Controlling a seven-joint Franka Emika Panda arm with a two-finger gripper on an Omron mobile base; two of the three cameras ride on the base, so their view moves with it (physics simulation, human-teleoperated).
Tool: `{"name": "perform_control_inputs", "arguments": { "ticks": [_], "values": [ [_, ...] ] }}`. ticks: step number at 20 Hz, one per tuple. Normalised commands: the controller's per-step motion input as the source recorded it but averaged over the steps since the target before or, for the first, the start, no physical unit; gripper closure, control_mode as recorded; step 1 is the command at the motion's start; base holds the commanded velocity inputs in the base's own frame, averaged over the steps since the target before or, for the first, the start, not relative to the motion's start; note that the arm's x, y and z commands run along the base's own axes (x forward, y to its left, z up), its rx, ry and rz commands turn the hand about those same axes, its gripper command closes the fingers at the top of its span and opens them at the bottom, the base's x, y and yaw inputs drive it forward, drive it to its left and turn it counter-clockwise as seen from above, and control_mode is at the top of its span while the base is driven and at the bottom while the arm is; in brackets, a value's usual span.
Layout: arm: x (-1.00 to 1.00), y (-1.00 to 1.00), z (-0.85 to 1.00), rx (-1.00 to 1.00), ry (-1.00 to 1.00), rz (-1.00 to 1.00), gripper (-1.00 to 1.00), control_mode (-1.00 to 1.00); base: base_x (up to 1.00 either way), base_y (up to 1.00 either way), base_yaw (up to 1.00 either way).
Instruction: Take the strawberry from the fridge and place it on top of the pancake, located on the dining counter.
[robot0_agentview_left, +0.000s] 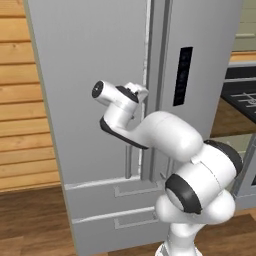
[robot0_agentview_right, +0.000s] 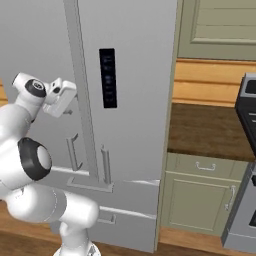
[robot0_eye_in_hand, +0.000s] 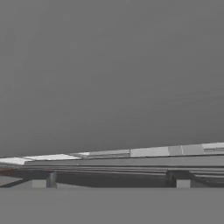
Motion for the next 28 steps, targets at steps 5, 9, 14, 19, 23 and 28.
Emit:
{"name": "perform_control_inputs", "arguments": {
  "ticks": [5, 9, 14, 19, 23, 28],
  "values": [
    [-0.31, -1.00, 0.17, 0.00, 0.00, -0.17, -1.00, -1.00, 0.00, 0.00, 0.00],
    [-0.34, -1.00, 0.22, 0.00, 0.00, -0.17, -1.00, -1.00, 0.00, 0.00, 0.00],
    [-0.32, -1.00, 0.33, 0.00, 0.00, -0.16, -1.00, -1.00, 0.00, 0.00, 0.00],
    [-0.50, -1.00, 0.40, 0.00, 0.00, -0.20, -1.00, -1.00, 0.00, 0.00, 0.00],
    [-0.47, -1.00, 0.65, 0.00, 0.00, -0.19, -1.00, -1.00, 0.00, 0.00, 0.00],
    [-0.12, -1.00, 0.71, 0.00, 0.00, -0.13, -1.00, -1.00, 0.00, 0.00, 0.00]
  ]
}}
